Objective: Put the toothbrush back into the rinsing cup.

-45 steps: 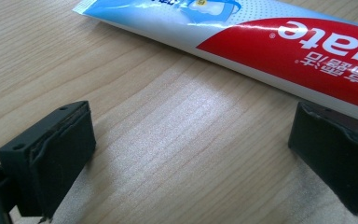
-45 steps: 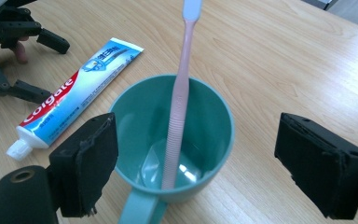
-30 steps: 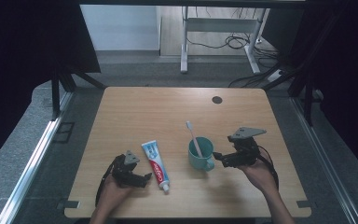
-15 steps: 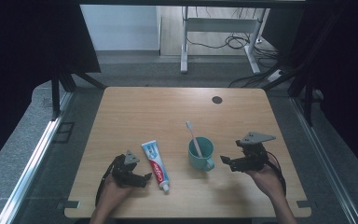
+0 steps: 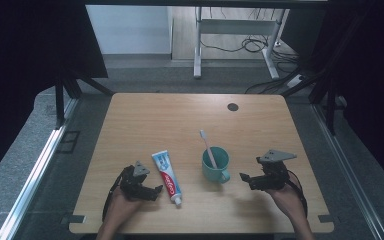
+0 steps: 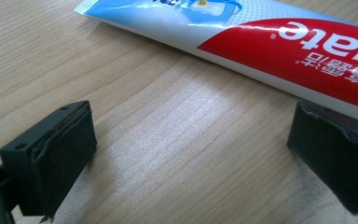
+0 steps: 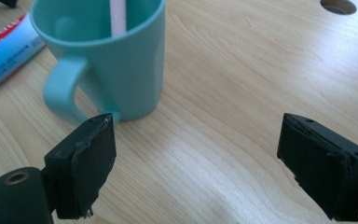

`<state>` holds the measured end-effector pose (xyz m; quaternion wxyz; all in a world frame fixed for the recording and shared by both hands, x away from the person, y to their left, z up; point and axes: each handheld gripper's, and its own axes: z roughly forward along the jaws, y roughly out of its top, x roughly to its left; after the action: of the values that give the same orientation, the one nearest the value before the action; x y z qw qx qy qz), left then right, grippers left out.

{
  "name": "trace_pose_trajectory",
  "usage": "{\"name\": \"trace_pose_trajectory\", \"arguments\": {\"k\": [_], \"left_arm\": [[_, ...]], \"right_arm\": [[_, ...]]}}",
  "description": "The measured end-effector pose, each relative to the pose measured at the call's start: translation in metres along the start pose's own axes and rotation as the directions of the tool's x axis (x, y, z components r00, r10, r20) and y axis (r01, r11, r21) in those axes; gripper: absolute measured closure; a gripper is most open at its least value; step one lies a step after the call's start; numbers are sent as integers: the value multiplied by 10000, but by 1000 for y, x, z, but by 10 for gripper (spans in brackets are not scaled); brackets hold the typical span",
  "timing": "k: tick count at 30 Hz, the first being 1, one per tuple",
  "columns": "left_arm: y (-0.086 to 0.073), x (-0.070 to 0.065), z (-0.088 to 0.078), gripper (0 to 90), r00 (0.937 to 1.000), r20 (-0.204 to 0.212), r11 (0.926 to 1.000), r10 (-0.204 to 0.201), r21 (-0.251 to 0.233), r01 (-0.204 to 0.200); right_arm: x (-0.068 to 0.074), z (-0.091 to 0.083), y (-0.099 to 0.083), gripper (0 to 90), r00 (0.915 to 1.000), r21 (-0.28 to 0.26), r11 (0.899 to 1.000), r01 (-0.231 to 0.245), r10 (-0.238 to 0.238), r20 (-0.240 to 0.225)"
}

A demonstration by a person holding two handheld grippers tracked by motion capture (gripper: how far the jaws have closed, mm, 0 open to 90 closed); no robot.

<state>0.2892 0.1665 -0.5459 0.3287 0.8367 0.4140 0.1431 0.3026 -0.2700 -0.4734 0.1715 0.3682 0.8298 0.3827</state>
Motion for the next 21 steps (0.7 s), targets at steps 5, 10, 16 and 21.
{"name": "trace_pose_trajectory", "arguments": {"k": [5, 10, 16, 21], "left_arm": [[0, 0, 0, 8, 10000, -4, 10000, 1, 4, -1], [0, 0, 0, 8, 10000, -7, 10000, 1, 7, -1], [0, 0, 0, 8, 10000, -27, 10000, 4, 10, -4], [0, 0, 0, 8, 10000, -44, 10000, -17, 12, 17]], "right_arm": [[-1, 1, -8, 108, 10000, -33, 10000, -35, 36, 93], [-2, 2, -17, 108, 9998, -42, 9999, -126, 127, 149], [-4, 7, -28, 111, 9996, 65, 9998, -192, 190, 228], [-4, 13, -38, 118, 9995, 238, 9994, -232, 226, 233]]}}
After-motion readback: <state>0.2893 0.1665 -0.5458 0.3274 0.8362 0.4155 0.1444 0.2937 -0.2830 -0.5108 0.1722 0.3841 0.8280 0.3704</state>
